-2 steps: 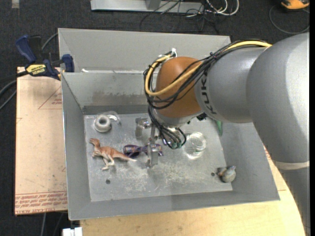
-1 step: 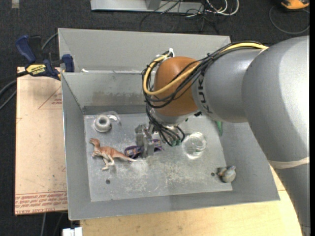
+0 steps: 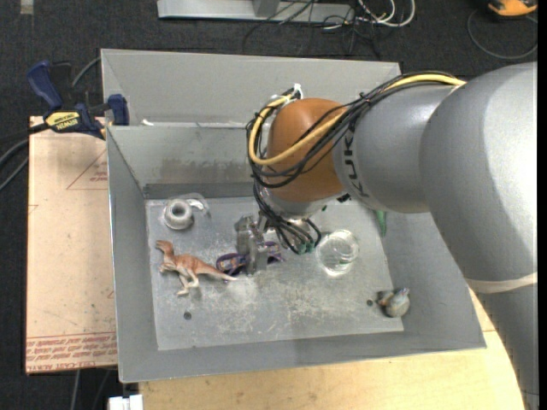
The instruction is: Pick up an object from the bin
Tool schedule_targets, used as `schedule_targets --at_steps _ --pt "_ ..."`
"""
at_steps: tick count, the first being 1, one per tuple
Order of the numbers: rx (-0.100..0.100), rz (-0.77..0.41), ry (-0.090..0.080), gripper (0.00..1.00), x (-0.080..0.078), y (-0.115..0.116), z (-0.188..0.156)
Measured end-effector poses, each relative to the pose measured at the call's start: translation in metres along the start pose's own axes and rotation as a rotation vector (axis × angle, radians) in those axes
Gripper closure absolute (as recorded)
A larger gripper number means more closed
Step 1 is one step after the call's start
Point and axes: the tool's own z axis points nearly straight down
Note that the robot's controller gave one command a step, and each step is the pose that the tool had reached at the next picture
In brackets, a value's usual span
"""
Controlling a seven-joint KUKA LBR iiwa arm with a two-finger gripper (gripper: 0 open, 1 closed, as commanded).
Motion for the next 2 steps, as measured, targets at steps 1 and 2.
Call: schedule_targets --at_steps 1,2 --pt "-0.002 0.017 -0.005 1.00 0.009 -0.001 0.000" --pt "-0.002 0.051 -0.004 1.00 -0.003 -0.011 0.000"
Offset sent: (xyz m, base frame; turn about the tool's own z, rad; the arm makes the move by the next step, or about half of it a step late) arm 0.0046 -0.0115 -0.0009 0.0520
